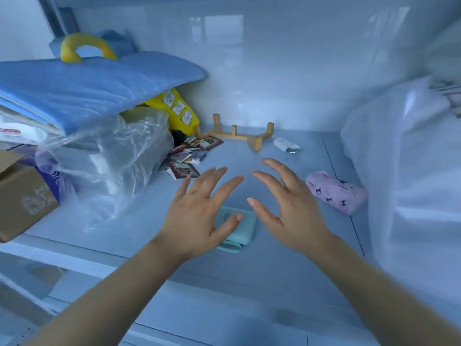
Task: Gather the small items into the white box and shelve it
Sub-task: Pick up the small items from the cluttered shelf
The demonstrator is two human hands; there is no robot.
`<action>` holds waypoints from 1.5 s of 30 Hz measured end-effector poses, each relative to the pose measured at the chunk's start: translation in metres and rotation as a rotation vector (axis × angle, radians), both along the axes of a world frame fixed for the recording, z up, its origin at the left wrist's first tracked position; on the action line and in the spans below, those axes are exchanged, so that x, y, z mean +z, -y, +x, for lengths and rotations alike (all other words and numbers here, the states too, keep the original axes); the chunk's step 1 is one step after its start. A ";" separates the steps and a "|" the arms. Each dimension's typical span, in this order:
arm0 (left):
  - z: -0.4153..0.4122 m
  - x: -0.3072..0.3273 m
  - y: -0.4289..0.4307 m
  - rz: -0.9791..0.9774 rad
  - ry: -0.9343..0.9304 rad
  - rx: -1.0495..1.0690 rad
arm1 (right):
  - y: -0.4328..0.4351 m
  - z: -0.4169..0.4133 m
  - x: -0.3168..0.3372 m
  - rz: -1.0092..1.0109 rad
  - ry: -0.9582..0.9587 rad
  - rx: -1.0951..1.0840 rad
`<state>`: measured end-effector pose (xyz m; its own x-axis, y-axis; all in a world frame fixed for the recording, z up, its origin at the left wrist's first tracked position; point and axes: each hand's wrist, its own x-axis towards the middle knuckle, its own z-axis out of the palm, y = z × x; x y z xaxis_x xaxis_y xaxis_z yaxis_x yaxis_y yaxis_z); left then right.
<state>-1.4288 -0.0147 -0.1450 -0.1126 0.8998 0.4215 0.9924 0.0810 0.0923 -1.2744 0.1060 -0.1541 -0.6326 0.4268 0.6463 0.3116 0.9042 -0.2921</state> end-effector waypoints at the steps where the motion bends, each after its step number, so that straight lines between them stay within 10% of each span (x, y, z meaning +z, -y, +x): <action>1: -0.008 -0.003 -0.004 -0.014 0.024 -0.040 | -0.002 -0.002 -0.005 -0.025 -0.002 -0.035; 8: -0.038 -0.031 -0.038 -0.275 -0.009 -0.282 | -0.009 -0.001 -0.028 -0.082 0.071 -0.189; 33: -0.048 -0.060 -0.127 0.119 0.328 -0.166 | -0.072 -0.021 -0.047 -0.159 0.071 -0.438; 45: -0.040 -0.061 -0.149 -0.025 0.297 -0.162 | -0.075 -0.020 -0.044 -0.105 0.026 -0.464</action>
<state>-1.4685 0.1340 -0.2064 -0.0818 0.9256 0.3696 0.9224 -0.0701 0.3797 -1.2943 0.1806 -0.1979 -0.3756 0.7300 0.5710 0.6839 0.6341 -0.3608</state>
